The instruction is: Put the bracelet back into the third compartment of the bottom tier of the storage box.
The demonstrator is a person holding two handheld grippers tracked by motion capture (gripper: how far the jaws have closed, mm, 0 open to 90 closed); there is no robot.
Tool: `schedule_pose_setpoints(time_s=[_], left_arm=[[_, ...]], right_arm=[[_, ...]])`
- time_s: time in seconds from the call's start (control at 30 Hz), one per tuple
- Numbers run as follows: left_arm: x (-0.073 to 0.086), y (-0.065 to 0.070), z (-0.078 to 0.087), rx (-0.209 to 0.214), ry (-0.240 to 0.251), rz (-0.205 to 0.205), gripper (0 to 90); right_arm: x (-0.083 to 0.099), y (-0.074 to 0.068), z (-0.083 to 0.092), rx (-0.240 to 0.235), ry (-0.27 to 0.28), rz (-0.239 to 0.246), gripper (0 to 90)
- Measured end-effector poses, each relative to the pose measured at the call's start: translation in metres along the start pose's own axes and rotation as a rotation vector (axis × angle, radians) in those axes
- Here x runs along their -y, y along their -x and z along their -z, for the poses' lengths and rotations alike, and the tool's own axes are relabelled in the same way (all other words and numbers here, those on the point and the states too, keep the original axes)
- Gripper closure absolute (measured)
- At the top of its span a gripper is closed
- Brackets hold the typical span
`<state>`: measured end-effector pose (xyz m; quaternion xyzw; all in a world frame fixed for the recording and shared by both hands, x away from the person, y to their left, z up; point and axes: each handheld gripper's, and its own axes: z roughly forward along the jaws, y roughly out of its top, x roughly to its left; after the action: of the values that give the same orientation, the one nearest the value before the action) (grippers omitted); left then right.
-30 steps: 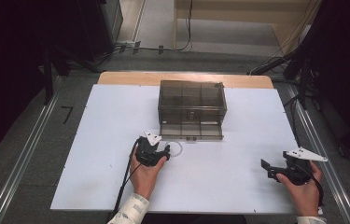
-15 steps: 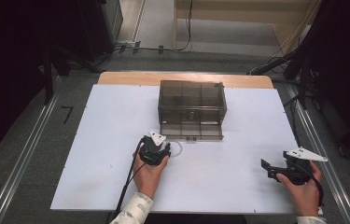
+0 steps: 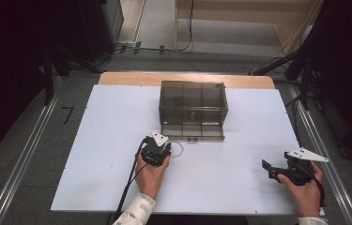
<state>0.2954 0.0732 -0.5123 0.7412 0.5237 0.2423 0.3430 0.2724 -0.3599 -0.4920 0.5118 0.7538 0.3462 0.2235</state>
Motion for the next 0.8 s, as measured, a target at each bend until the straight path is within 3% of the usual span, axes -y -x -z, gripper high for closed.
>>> schedule_pose_setpoints(time_s=[0.33,0.47,0.6,0.73,0.8], left_arm=[[-0.0003,0.0027,-0.0015,-0.011,0.000,-0.016,74.7],[0.0000,0.0022,-0.0018,-0.001,0.004,-0.012,77.5],[0.0001,0.0039,-0.0021,0.013,0.007,-0.029,86.9],[-0.0003,-0.0005,-0.0018,0.039,-0.001,-0.003,87.7],[-0.0001,0.0008,-0.0020,0.033,0.003,-0.010,87.7]], right_arm=[[-0.0011,-0.0015,-0.0011,-0.005,0.001,0.003,3.3],[-0.0018,-0.0020,-0.0018,-0.009,0.003,0.010,3.3],[-0.0021,-0.0024,-0.0026,-0.011,0.001,0.008,3.3],[-0.0017,-0.0019,-0.0036,-0.013,-0.003,0.002,3.3],[-0.0013,-0.0014,-0.0042,-0.016,-0.004,0.000,3.3]])
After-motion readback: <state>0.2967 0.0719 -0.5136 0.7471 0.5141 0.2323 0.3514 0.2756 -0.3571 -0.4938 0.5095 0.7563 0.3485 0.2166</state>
